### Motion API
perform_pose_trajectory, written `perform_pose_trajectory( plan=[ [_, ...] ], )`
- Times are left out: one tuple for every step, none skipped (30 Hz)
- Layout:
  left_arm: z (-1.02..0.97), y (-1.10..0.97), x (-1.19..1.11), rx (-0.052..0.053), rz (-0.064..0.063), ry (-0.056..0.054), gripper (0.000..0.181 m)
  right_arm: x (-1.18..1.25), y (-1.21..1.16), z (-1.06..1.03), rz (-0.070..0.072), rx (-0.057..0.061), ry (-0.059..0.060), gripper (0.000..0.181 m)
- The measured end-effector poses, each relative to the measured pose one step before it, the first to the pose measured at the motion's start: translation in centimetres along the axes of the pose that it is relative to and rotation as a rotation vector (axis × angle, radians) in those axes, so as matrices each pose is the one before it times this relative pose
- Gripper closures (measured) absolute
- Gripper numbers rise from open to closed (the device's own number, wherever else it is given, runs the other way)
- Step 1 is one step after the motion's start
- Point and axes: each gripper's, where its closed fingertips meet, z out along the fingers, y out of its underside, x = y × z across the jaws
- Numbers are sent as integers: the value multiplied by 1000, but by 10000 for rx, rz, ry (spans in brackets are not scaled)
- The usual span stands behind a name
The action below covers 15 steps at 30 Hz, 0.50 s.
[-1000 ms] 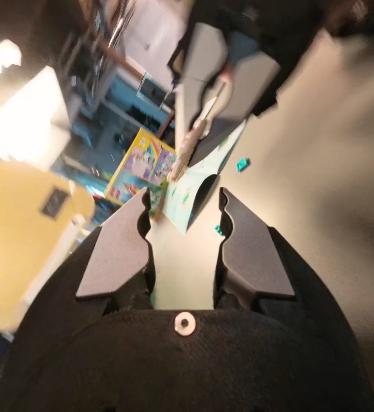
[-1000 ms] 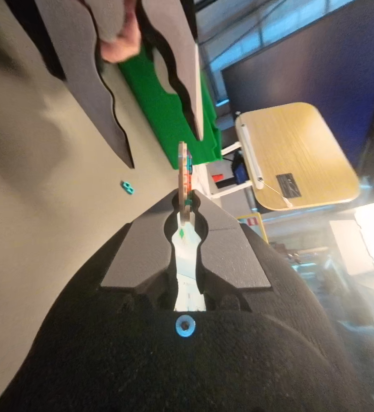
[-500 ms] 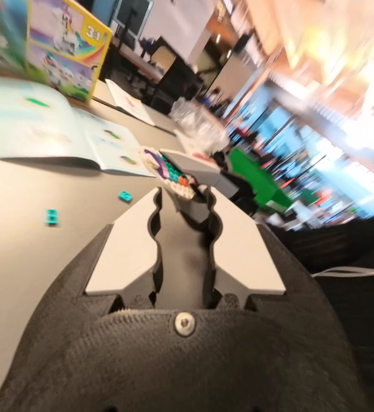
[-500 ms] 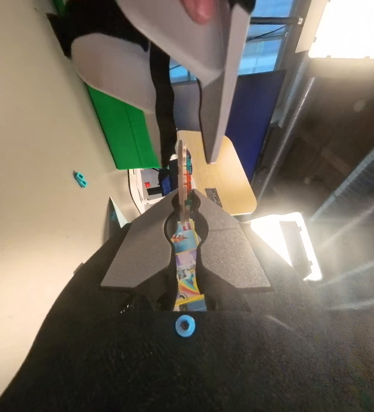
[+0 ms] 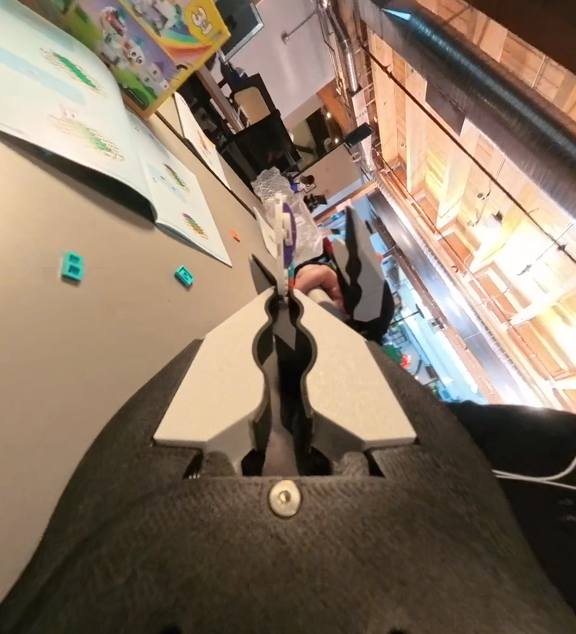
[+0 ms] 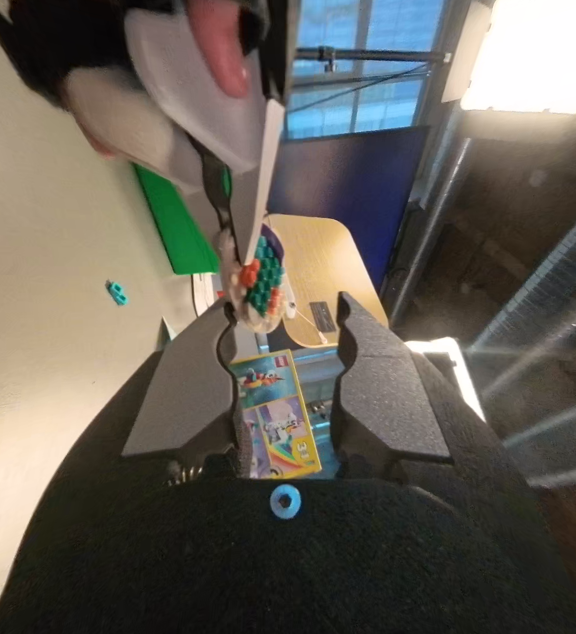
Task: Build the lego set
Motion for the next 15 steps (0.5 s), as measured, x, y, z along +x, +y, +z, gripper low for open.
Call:
perform_pose_trajectory(
  plan=[
    [-443,-461,116,82,-196,84,178,324,-143,8,213,166,-242,115],
    [-563,-567,-42,131,68,-99,178,523,191,-35,497,-39,-239,111],
    [-667,-528,-361,64,322,-306,178,958,447,-172,662,-174,-98,109],
    [-733,-522,-488,65,317,-298,177,1131,444,-298,563,-117,-117,110],
    [-715,-466,-451,48,110,-156,178,1034,428,-376,426,-98,-234,110],
    [-603,-279,-460,-82,-13,-58,178,1090,649,-486,350,-232,-172,110],
    [-491,-69,-525,-236,-68,-42,178,1134,869,-642,376,-351,-60,110],
    [-372,60,-433,-351,-99,17,178,1135,959,-777,506,-351,30,110],
    [-244,166,-263,-458,-72,99,178,1041,1064,-848,647,-362,66,111],
    [-84,302,-209,-598,-8,97,178,938,1184,-873,756,-405,81,111],
    [72,500,-154,-761,62,117,178,933,1295,-843,863,-432,169,111],
    [248,602,-159,-867,59,143,178,998,1388,-798,937,-424,277,112],
    [369,466,-134,-781,55,182,178,1052,1431,-693,998,-381,351,113],
    [512,401,-135,-777,-18,197,178,1164,1417,-575,1072,-328,433,113],
    [682,450,66,-867,-60,296,178,1180,1254,-453,1000,-212,467,113]
  ],
)
